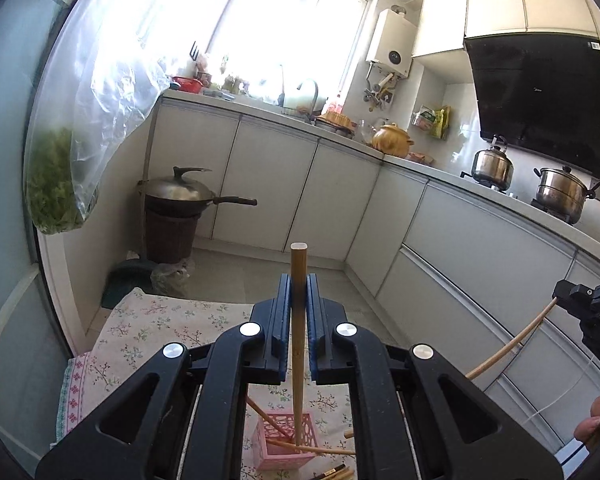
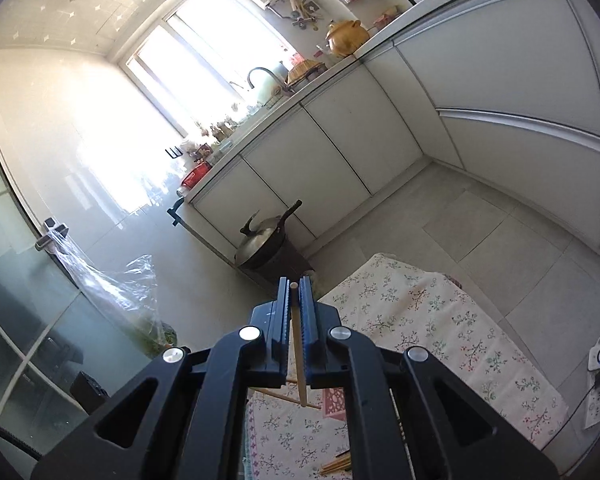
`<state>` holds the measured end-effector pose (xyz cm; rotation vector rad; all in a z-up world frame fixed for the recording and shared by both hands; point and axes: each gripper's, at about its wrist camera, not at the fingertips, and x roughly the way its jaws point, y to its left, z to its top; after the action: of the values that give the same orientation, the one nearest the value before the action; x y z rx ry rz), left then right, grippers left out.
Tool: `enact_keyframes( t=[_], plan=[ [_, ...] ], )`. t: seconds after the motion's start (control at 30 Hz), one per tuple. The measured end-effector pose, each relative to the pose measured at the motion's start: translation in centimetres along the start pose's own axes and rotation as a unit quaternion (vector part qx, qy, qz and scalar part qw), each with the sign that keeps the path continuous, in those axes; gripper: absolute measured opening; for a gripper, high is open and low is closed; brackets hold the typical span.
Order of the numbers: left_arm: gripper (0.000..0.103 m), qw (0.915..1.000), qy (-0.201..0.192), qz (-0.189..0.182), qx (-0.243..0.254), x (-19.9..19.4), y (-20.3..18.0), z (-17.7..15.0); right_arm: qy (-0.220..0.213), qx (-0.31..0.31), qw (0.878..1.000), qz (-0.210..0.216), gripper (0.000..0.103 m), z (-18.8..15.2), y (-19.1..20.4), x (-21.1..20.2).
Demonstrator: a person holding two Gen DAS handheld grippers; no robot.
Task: Organize utensils
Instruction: 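Open the left tool to release the chopstick into the pink basket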
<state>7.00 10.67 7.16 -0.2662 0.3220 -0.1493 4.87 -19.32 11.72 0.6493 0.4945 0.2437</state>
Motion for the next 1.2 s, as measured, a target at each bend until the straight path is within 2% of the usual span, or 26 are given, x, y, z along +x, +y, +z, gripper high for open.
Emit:
enact_keyframes(
  t=[0.17, 0.23, 0.3, 0.4, 0.6, 0.87, 1.03, 1.2],
  plan=[
    [0.008, 0.9995, 0.023, 0.008, -0.018, 3.0, 1.4, -1.4, 0.014, -0.03, 0.999, -0.021, 0.005, -1.1, 0.6, 3.9],
    [0.012, 0.9992, 0.032, 0.017, -0.017, 3.8, 1.6, -2.0, 0.02, -0.038, 0.999, -0.028, 0.005, -1.4, 0.9, 5.3],
    [0.023, 0.9991, 0.033, 0.015, -0.024, 3.9, 1.9, -2.2, 0.027, -0.045, 0.998, -0.033, 0.005, -1.8, 0.9, 6.4],
    [0.04, 0.9993, 0.008, 0.019, -0.032, 3.0, 2.4, -1.5, 0.029, -0.058, 0.997, -0.047, 0.005, -2.3, 1.0, 7.4],
    [0.044, 0.9987, -0.009, 0.03, -0.04, 1.6, 3.1, -0.9, 0.039, -0.062, 0.995, -0.064, 0.005, -2.9, 0.7, 9.1],
    [0.049, 0.9984, 0.005, 0.035, -0.043, 1.8, 4.0, -1.0, 0.056, -0.061, 0.993, -0.08, 0.005, -4.1, 0.1, 12.6],
    [0.054, 0.9983, 0.022, 0.036, -0.04, 2.0, 4.1, -1.3, 0.085, -0.051, 0.992, -0.076, 0.008, -5.7, -0.5, 15.1],
    [0.061, 0.9986, 0.027, 0.04, -0.018, 1.7, 3.0, -1.4, 0.061, -0.099, 0.99, -0.081, 0.01, -6.2, 1.6, 13.6]
  ],
)
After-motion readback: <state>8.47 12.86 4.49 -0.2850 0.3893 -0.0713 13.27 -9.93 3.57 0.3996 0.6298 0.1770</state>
